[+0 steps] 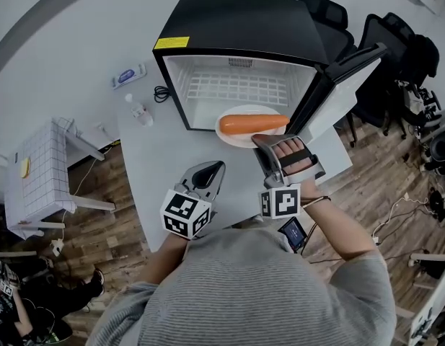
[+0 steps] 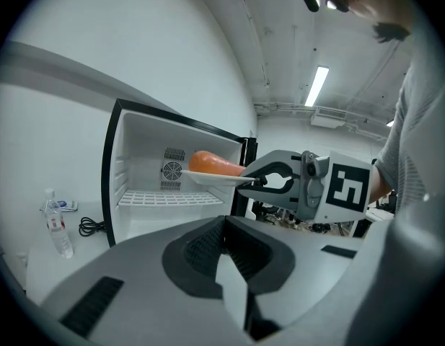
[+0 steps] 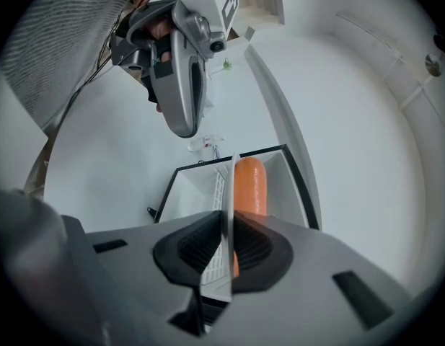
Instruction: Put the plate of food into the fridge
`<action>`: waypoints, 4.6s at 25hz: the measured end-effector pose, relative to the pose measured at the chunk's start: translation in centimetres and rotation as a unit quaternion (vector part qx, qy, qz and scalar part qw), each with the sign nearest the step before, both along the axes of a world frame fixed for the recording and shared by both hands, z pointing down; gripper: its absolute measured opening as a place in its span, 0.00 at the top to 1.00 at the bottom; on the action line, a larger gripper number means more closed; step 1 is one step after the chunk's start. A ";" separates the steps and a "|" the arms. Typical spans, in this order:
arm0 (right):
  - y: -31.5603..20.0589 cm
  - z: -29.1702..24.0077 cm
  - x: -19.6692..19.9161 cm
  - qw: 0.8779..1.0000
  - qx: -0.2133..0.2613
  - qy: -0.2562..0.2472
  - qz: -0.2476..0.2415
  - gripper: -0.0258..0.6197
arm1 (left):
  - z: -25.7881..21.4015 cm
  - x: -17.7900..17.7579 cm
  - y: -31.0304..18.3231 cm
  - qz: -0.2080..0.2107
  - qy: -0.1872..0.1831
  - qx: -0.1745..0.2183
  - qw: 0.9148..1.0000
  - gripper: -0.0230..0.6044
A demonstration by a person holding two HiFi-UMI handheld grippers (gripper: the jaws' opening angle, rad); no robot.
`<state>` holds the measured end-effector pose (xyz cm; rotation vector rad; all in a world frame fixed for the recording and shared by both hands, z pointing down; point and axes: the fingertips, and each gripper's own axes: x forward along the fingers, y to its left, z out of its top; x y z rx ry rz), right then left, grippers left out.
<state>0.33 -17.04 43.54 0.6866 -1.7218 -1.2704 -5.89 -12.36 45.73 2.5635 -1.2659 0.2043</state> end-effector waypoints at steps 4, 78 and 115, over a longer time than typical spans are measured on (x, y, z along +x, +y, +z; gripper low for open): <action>-1.5 1.4 -0.4 1.000 -0.002 0.008 0.004 0.90 | 0.6 -0.6 -1.3 -0.007 -0.001 -0.002 1.000 0.95; -20.7 11.7 -3.0 0.975 -0.196 0.032 0.103 0.88 | 5.2 -5.0 -5.1 -0.037 0.009 -0.070 0.997 0.95; -19.0 10.4 -5.4 0.989 -0.136 -0.005 0.055 0.70 | 5.7 -4.6 -5.0 -0.038 0.003 -0.071 0.997 0.95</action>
